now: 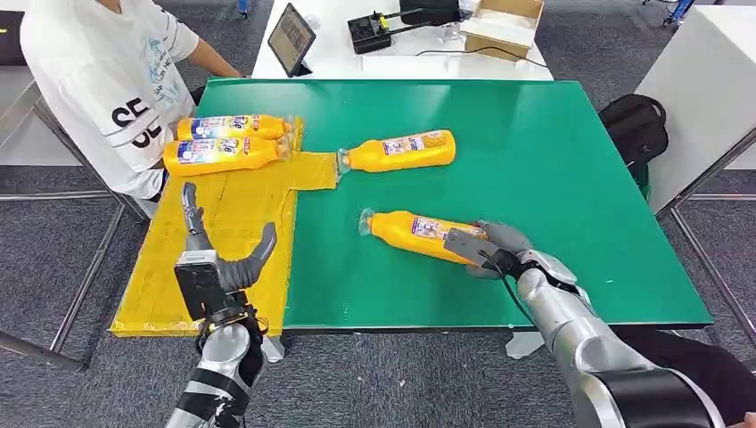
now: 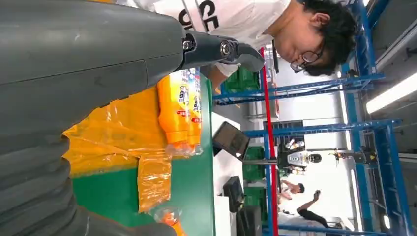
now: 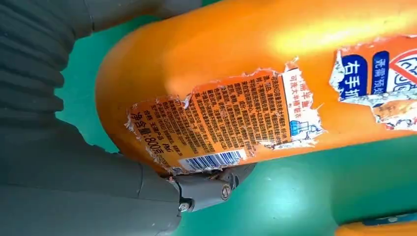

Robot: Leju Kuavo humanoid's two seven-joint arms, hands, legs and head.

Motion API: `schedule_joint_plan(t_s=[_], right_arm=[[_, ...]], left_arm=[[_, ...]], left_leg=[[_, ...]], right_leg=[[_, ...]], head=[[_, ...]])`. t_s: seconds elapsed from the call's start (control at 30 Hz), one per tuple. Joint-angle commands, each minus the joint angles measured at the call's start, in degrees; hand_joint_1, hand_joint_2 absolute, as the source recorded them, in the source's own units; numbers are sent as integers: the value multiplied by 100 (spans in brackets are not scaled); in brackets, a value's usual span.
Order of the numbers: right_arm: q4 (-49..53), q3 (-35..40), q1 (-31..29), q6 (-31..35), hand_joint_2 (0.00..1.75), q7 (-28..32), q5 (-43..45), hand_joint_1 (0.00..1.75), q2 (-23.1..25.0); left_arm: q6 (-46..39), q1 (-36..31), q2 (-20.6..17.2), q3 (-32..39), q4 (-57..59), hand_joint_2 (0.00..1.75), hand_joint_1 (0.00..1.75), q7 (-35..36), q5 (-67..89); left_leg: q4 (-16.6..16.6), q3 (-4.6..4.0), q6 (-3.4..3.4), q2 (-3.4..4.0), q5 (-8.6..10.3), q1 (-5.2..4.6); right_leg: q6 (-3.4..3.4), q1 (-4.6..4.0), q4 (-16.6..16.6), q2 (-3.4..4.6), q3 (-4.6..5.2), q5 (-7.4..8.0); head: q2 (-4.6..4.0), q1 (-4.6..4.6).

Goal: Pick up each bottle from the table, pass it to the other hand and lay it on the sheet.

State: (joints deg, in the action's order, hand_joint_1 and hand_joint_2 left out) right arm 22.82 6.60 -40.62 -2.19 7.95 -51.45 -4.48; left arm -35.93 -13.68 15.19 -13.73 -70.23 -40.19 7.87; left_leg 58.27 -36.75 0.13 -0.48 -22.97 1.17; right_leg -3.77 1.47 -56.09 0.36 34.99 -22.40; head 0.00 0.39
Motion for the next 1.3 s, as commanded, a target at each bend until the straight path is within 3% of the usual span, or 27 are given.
schedule_joint_plan(t_s=[0.03, 0.33, 0.47, 0.7, 0.8, 0.93, 1.17, 1.3], right_arm=[[-160, -88, 364, 457, 175, 492, 215, 175, 235], [165, -258, 675, 875, 175, 1015, 478, 175, 471], [1163, -737, 1145, 1689, 175, 1667, 1018, 175, 811], [1387, -790, 1244, 1772, 175, 1692, 1080, 175, 866], [2867, -1298, 1896, 2319, 175, 2212, 1806, 175, 1237], [4469, -1540, 2603, 2594, 175, 2292, 2429, 175, 1531], [4892, -1772, 2826, 2765, 175, 2509, 2873, 175, 1611], [4953, -1781, 2915, 2793, 175, 2589, 2937, 175, 1631]], left_arm=[[-44, -147, -94, -21, 274, 175, 0, 19, -14], [70, -136, -46, 34, 361, 175, 0, 19, -2], [498, -19, 63, 282, 468, 175, 0, 19, -134], [574, -5, 85, 326, 491, 175, 0, 19, -146], [866, 29, 213, 442, 642, 175, 0, 19, -117], [1189, 37, 333, 479, 821, 175, 0, 19, -231], [1490, 143, 375, 383, 770, 175, 0, 19, -274], [2307, 184, 428, 422, 936, 175, 0, 19, -481]], left_leg=[[-12, 32, 5, 3, -8, 4], [-10, 28, 3, 5, -9, 4], [-11, 26, 3, 5, -7, 3], [-4, -5, 3, 6, -8, 2], [-5, -2, 5, -5, -11, 0], [-4, -12, 4, -6, -13, -2], [-3, -7, 6, -12, -19, -2], [-5, -22, 3, -11, -12, -2]], right_leg=[[20, -9, 15, -5, -33, -7], [20, -10, 11, -3, -26, -7], [18, -9, 10, -2, -23, -6], [15, -8, 2, 1, 3, -7], [16, -6, 2, -6, -4, -13], [17, 2, -3, -6, 5, -17], [20, 0, 0, -13, -1, -23], [13, 1, 2, -12, 14, -16]], head=[[0, 2], [0, 0], [0, 0], [0, -2], [0, 0], [0, 0], [0, 0], [0, 4]])
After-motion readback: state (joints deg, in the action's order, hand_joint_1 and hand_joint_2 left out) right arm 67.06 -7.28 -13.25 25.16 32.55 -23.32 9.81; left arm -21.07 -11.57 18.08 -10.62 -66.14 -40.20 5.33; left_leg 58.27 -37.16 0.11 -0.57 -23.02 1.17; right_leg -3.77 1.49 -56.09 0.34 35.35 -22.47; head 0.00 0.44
